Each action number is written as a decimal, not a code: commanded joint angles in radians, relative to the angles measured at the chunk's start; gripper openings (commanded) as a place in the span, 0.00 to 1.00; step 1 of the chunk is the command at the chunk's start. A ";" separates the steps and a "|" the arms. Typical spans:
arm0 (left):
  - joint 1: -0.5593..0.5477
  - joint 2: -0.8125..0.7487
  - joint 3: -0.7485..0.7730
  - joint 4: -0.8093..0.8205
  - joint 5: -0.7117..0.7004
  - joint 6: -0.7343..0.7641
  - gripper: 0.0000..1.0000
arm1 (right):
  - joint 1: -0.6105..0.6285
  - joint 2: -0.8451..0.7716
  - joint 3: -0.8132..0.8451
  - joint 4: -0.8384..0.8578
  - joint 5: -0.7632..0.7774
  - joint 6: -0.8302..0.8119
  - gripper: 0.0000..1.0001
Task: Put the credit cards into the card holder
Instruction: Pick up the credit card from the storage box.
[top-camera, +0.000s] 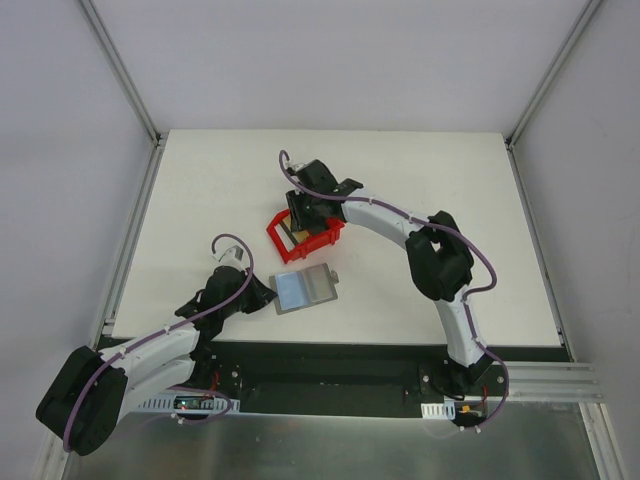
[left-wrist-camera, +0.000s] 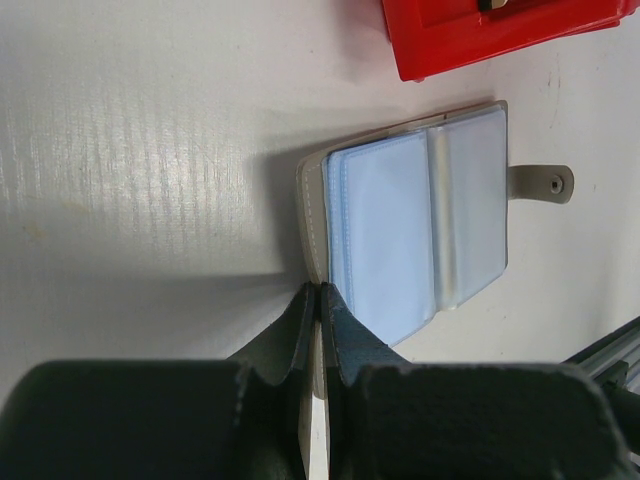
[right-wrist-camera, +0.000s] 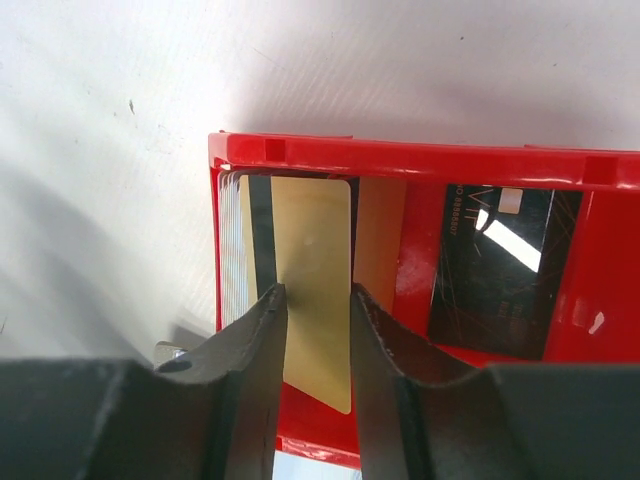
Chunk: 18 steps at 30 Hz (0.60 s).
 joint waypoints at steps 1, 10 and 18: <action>0.004 -0.008 0.020 0.007 0.001 0.014 0.00 | 0.005 -0.071 -0.008 -0.015 0.033 -0.013 0.32; 0.004 -0.011 0.020 0.007 0.004 0.013 0.00 | 0.010 -0.091 -0.013 -0.011 0.005 -0.009 0.15; 0.004 -0.011 0.024 0.005 0.007 0.016 0.00 | 0.009 -0.123 -0.020 0.014 -0.099 0.019 0.04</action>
